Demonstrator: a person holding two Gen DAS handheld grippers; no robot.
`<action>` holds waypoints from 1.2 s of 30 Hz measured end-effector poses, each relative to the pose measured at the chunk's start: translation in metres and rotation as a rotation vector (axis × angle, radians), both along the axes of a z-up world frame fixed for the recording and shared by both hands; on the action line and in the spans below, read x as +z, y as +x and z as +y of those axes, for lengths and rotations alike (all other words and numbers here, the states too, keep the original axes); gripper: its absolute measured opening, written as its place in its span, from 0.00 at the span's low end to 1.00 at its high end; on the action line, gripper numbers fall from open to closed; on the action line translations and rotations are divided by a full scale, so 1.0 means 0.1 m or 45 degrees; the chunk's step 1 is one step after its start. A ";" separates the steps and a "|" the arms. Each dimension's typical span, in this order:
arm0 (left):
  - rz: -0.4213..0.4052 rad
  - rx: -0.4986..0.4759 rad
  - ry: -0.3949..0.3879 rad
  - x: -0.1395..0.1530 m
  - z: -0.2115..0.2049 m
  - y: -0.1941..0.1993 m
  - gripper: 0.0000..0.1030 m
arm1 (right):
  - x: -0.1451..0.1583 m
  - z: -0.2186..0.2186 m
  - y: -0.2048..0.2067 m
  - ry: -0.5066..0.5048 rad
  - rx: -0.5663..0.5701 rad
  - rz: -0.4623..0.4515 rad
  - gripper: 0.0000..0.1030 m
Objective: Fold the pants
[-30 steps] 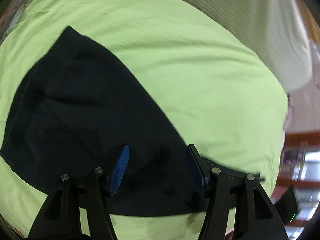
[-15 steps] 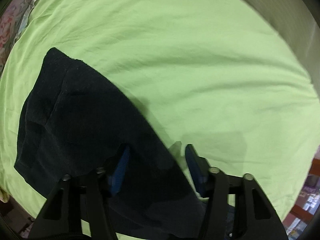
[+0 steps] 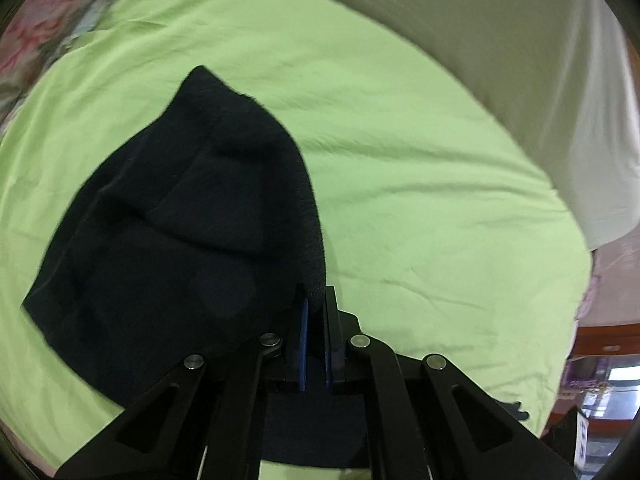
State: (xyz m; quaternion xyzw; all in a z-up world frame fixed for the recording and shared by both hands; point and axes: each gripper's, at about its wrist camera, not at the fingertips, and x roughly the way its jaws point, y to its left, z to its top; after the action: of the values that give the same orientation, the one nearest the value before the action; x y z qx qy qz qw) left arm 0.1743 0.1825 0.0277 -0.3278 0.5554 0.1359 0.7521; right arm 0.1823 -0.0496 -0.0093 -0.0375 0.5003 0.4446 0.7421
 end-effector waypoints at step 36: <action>-0.227 0.215 -0.325 -0.76 0.43 -1.59 0.05 | -0.30 0.68 -0.65 -0.369 0.386 -0.064 0.10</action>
State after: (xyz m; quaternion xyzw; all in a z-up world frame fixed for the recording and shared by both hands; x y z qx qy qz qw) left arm 0.0152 0.2256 -0.0483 -0.4767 0.4696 0.0973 0.7367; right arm 0.1175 0.0187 -0.0395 -0.2297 0.5289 0.4736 0.6658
